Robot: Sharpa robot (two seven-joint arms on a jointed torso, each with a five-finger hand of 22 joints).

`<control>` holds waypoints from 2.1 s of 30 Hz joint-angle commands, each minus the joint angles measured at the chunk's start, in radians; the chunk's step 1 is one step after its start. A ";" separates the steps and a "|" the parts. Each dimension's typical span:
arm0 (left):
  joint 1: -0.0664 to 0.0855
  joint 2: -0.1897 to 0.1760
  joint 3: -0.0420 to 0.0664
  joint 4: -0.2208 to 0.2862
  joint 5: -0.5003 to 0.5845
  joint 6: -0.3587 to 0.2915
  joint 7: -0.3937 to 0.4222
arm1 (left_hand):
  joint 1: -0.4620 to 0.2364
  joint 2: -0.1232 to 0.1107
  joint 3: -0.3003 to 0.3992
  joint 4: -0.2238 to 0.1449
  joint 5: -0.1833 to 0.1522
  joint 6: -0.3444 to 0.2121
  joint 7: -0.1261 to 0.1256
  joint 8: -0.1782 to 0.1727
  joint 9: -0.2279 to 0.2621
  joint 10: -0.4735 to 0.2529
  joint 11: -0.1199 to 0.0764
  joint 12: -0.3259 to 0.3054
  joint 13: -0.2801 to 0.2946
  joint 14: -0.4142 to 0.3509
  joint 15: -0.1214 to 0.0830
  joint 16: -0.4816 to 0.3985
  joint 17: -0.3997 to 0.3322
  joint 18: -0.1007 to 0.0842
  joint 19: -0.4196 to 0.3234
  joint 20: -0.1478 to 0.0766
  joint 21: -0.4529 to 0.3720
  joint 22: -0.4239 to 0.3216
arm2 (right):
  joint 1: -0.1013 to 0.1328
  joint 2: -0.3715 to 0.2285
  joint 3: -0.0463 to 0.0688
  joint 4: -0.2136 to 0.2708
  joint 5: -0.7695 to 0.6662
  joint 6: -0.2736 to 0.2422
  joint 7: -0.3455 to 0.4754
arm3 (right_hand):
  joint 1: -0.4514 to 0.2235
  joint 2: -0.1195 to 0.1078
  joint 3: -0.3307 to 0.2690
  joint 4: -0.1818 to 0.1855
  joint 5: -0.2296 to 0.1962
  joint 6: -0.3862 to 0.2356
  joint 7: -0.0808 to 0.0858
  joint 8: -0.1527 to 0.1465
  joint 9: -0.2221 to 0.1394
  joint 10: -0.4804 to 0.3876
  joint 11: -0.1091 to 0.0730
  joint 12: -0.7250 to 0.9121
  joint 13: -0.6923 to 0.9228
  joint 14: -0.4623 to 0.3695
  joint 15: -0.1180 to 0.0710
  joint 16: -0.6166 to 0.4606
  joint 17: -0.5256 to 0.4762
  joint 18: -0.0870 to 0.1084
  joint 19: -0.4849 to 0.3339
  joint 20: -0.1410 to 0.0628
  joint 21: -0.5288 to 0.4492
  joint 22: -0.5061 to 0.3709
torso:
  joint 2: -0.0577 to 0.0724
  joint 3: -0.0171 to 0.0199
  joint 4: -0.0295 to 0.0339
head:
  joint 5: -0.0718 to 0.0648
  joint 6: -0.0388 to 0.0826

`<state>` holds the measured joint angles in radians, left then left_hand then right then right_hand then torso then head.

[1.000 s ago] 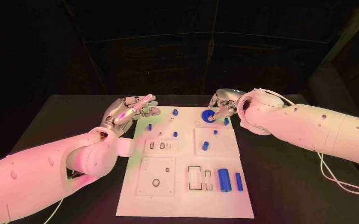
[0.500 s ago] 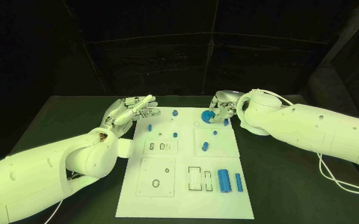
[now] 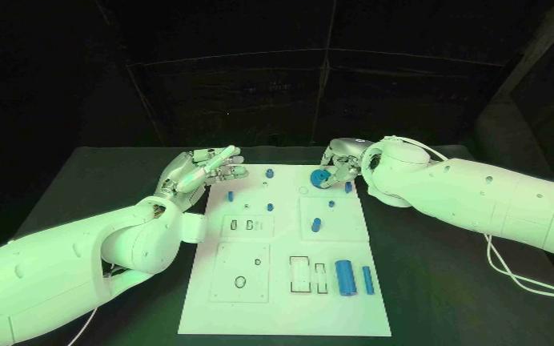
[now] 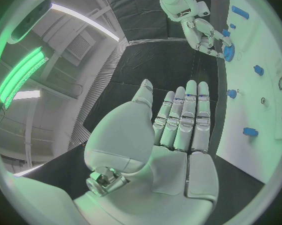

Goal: Assemble the parts on the task board

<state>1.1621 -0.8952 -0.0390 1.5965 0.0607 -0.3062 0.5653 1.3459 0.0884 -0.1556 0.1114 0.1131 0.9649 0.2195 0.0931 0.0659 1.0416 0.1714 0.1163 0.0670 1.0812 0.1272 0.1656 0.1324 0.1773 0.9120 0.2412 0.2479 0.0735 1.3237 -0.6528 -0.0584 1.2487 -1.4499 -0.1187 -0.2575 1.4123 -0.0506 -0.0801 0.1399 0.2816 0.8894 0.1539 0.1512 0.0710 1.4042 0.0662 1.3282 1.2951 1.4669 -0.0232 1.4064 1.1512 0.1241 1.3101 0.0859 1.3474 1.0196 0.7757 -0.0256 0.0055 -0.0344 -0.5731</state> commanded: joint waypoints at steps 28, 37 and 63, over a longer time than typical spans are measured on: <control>0.001 0.001 0.001 0.002 -0.014 0.017 0.016 | 0.014 0.006 0.000 -0.016 0.001 0.000 0.008 -0.006 -0.001 0.001 0.003 -0.007 -0.001 0.006 0.004 -0.010 0.002 0.007 0.007 0.003 -0.006 -0.002 | -0.009 -0.018 0.000 0.080 -0.078 -0.177 -0.032 | 0.001 0.038 0.257 -0.098 -0.147 0.134 -0.029 0.046 0.000 0.056 -0.029 0.080 0.094 0.040 -0.014 0.011 0.017 -0.032 0.034 -0.015 0.037 0.065 | -0.001 0.0007 -0.0001 | 0.003 0.002; 0.001 -0.002 0.001 -0.002 -0.016 0.013 0.020 | 0.015 0.005 0.000 -0.017 0.002 0.000 0.008 -0.007 -0.001 0.001 0.003 -0.007 -0.001 0.007 0.004 -0.011 0.002 0.007 0.007 0.003 -0.007 -0.003 | -0.009 -0.018 0.001 0.169 -0.123 -0.246 -0.066 | -0.045 0.014 0.280 -0.073 -0.139 0.133 -0.031 0.036 -0.001 0.059 -0.030 0.081 0.097 0.040 -0.015 0.014 0.020 -0.034 0.042 -0.016 0.043 0.078 | 0.000 0.0004 0.0015 | 0.012 0.006; 0.002 -0.006 0.001 0.001 -0.016 -0.002 0.023 | 0.015 0.005 0.000 -0.017 0.002 0.001 0.008 -0.007 -0.001 0.002 0.003 -0.007 -0.001 0.007 0.004 -0.011 0.003 0.007 0.007 0.003 -0.007 -0.003 | -0.037 0.195 -0.001 0.061 -0.220 -0.190 -0.082 | -0.051 0.009 0.301 -0.069 -0.130 0.132 -0.031 0.031 -0.001 0.059 -0.031 0.079 0.096 0.040 -0.016 0.014 0.019 -0.036 0.048 -0.016 0.048 0.089 | 0.000 0.0005 -0.0011 | 0.035 -0.005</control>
<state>1.1621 -0.9009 -0.0390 1.5947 0.0526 -0.3085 0.5718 1.3514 0.0939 -0.1557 0.1005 0.1131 0.9649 0.2195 0.0932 0.0659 1.0416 0.1715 0.1121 0.0670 1.0848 0.1309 0.1579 0.1337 0.1773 0.9120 0.2413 0.2441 0.0720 1.2861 -0.4636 -0.0593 1.3176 -1.6422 -0.3364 -0.3341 1.3616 -0.0486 0.2170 0.0700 0.1477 0.9954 0.1451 0.1804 0.0668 1.4652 0.0306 1.4057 1.3079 1.4649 -0.0359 1.4154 1.1711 0.0925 1.3530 0.0715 1.3893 1.1085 0.7770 -0.0257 0.0056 0.0001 -0.5771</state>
